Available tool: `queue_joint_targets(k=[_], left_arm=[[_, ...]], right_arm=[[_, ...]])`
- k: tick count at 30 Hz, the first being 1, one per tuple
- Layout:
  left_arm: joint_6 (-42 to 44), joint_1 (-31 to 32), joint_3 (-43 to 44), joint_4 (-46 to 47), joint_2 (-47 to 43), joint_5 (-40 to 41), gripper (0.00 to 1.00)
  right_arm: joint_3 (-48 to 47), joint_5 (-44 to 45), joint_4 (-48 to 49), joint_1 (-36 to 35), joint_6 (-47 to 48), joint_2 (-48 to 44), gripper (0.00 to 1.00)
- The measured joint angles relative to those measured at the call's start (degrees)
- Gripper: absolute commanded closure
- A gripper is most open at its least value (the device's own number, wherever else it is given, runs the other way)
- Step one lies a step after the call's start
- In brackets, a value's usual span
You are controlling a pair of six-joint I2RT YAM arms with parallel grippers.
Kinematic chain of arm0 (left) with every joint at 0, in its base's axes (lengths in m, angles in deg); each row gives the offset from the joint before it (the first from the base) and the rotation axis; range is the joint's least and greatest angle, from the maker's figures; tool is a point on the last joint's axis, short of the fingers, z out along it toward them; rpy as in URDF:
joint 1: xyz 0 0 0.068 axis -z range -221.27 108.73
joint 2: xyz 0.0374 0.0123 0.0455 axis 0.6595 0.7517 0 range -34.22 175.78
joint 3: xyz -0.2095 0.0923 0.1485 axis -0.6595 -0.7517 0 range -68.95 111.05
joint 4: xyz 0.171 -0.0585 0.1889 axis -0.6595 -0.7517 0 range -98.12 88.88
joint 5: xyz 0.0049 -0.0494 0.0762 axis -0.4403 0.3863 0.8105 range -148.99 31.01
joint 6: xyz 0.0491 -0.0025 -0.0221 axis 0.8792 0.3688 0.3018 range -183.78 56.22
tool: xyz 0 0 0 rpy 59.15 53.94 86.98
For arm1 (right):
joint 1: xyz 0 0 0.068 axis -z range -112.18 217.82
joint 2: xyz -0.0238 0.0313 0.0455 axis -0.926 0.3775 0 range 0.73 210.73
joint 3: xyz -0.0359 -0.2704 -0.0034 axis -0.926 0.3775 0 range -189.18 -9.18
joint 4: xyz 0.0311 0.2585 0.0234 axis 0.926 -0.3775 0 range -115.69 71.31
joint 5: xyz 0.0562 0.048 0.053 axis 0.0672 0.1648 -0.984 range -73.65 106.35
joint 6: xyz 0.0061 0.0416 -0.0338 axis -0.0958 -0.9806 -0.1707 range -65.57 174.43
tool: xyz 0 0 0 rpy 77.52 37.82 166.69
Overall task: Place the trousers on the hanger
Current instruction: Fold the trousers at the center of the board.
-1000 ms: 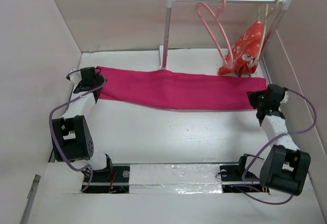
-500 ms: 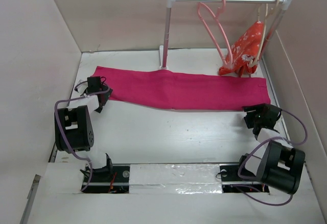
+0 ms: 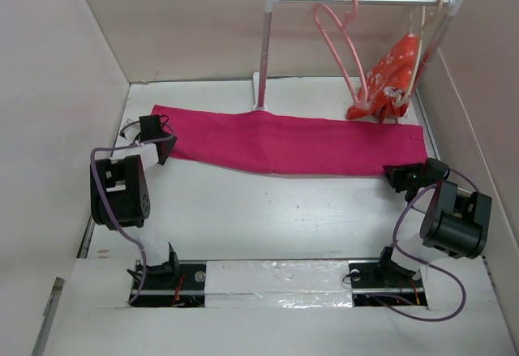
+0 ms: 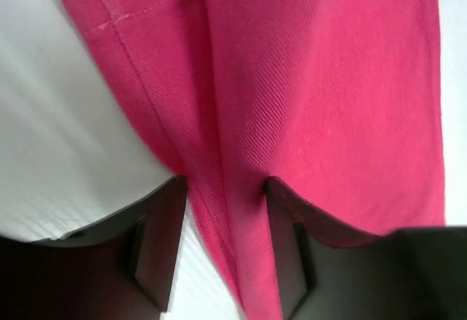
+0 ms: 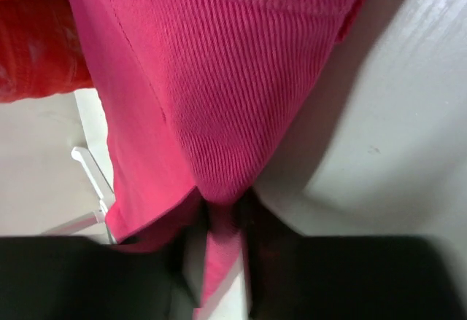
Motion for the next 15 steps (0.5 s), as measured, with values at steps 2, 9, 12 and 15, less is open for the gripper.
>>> queue_joint_targets(k=[2, 9, 12, 15], left_arm=[[-0.1, 0.0, 0.2, 0.5, 0.6, -0.1, 0.85], [0.9, 0.0, 0.7, -0.3, 1.2, 0.8, 1.00], [2.4, 0.2, 1.1, -3.5, -0.4, 2.3, 1.00], [3.8, 0.3, 1.1, -8.0, -4.4, 4.3, 1.00]], right_arm=[[0.0, 0.0, -0.5, 0.0, 0.0, 0.0, 0.97], [1.3, 0.8, -1.0, 0.0, 0.5, -2.1, 1.00], [2.9, 1.1, -1.9, 0.3, 1.6, -5.7, 1.00], [4.7, 0.5, -4.2, 1.7, 3.1, -9.9, 1.00]])
